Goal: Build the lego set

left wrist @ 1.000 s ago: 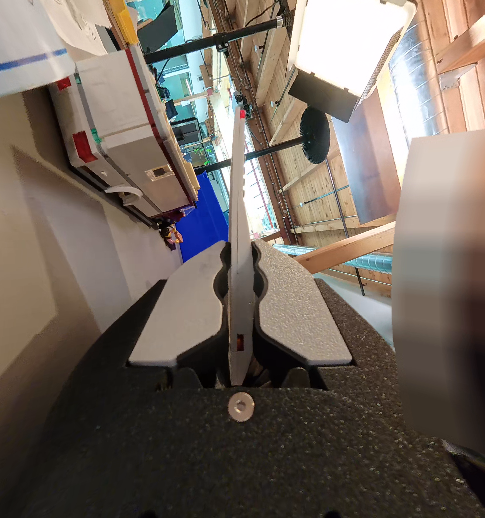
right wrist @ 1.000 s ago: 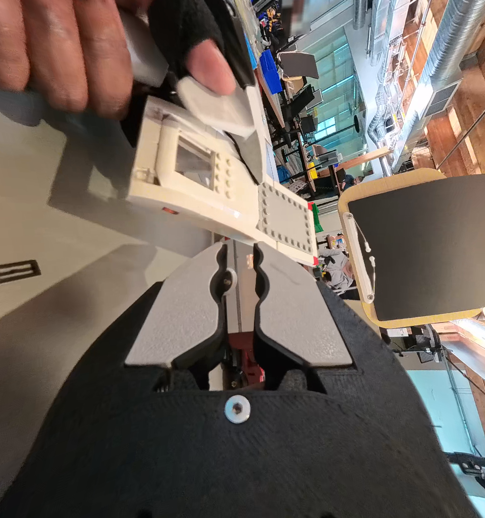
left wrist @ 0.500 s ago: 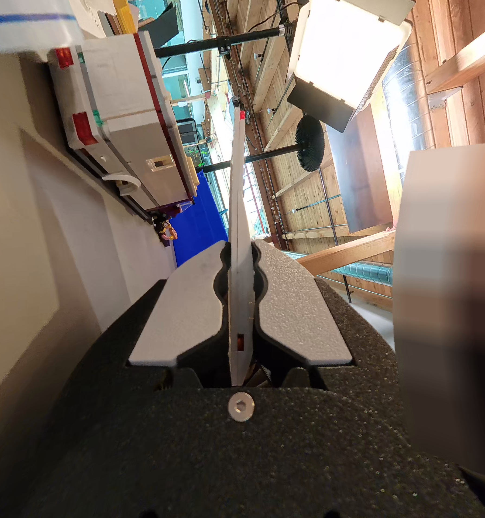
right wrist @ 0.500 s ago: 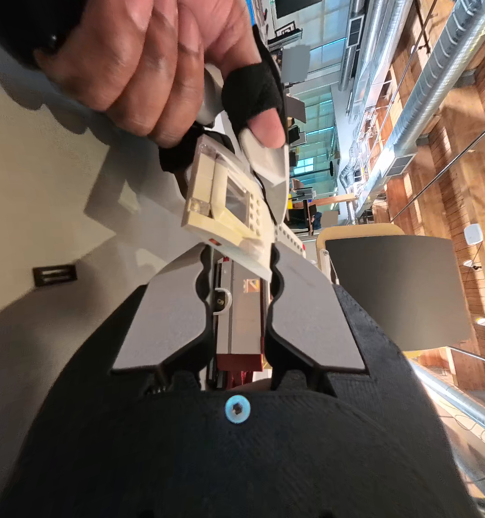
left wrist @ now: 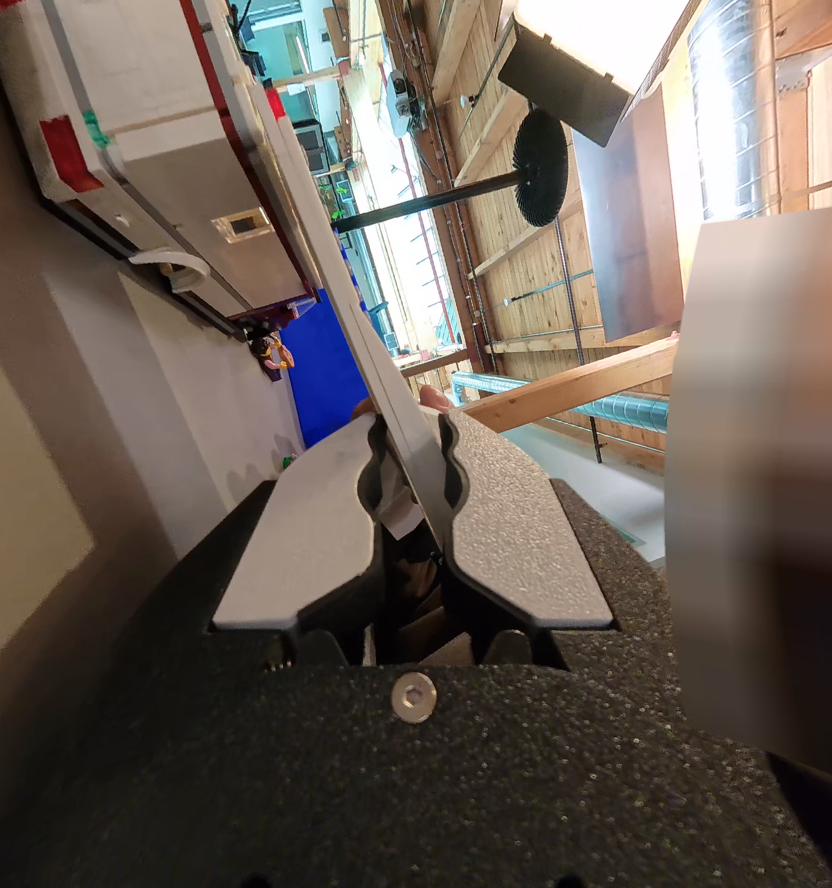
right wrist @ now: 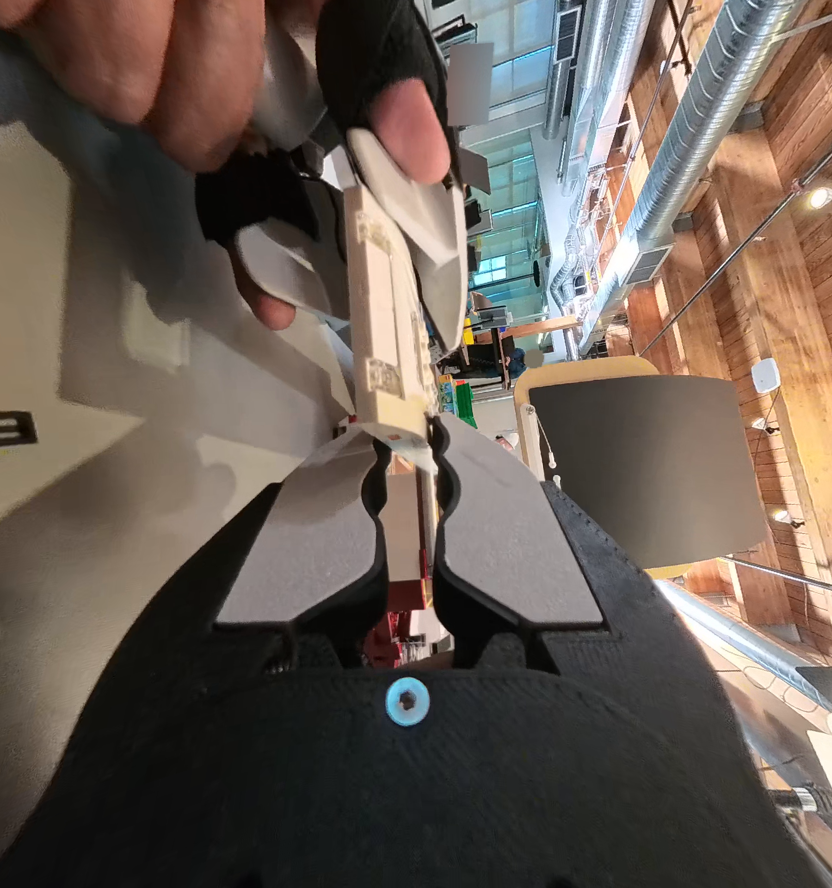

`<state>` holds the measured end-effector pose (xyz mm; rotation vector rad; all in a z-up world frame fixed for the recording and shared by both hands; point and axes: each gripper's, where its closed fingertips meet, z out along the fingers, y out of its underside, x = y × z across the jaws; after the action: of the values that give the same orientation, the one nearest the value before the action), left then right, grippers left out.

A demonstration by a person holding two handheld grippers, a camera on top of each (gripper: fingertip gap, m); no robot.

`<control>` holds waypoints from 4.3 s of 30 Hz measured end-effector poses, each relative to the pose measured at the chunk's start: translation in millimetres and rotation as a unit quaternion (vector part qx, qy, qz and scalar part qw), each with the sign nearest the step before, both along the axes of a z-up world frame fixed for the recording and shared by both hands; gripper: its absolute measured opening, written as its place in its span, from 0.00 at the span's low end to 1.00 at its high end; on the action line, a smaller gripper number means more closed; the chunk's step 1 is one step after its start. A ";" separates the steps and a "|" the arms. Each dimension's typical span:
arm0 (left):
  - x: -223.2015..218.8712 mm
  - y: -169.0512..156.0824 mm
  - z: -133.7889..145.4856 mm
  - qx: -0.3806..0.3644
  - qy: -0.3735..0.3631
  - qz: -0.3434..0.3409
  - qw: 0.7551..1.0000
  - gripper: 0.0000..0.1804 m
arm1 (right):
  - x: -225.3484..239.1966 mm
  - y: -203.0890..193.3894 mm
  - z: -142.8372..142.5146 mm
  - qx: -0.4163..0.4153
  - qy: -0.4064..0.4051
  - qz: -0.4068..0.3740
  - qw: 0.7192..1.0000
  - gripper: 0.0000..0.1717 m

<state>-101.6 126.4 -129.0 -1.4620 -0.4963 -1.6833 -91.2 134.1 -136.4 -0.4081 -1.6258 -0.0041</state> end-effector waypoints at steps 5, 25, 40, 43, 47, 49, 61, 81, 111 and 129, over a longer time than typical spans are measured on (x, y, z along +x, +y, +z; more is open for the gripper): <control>1.7 -1.8 0.5 0.006 0.015 -0.003 1.000 0.12 | 0.6 0.7 0.8 0.005 0.002 0.002 1.000 0.09; -39.8 2.8 4.0 0.019 0.030 0.084 0.996 0.08 | 34.3 -12.1 -42.4 -0.256 -0.245 0.025 0.935 0.16; -27.8 0.5 1.0 0.006 0.030 0.061 0.998 0.08 | 47.4 -63.9 -80.8 -0.411 -0.417 0.046 0.809 0.16; -26.1 0.0 1.1 0.005 0.027 0.056 0.998 0.08 | 47.8 -66.4 -81.6 -0.420 -0.420 0.046 0.803 0.10; -26.7 0.4 0.6 0.005 0.029 0.057 0.998 0.08 | 48.0 -65.2 -80.7 -0.406 -0.413 0.048 0.814 0.08; -28.2 0.6 0.5 0.005 0.028 0.059 0.998 0.08 | 47.3 -62.5 -72.7 -0.396 -0.390 0.060 0.829 0.06; -30.4 1.6 -0.2 0.004 0.026 0.061 0.998 0.08 | 43.4 -60.2 -76.4 -0.463 -0.393 0.067 0.791 0.18; -29.8 1.0 -0.4 0.002 0.021 0.058 0.998 0.08 | 48.6 -42.5 -30.6 -0.475 -0.317 0.090 0.816 0.17; -30.3 0.1 -0.6 0.000 0.024 0.057 0.998 0.08 | 69.0 -55.5 -82.3 -0.407 -0.422 0.045 0.809 0.04; -30.8 0.6 -1.5 -0.002 0.023 0.058 0.998 0.08 | 60.7 -34.8 -39.7 -0.443 -0.323 0.054 0.835 0.14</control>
<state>-132.4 127.0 -130.5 -1.4440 -0.5483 -1.5560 -30.6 99.3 -176.1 -1.1135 -2.2605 0.8068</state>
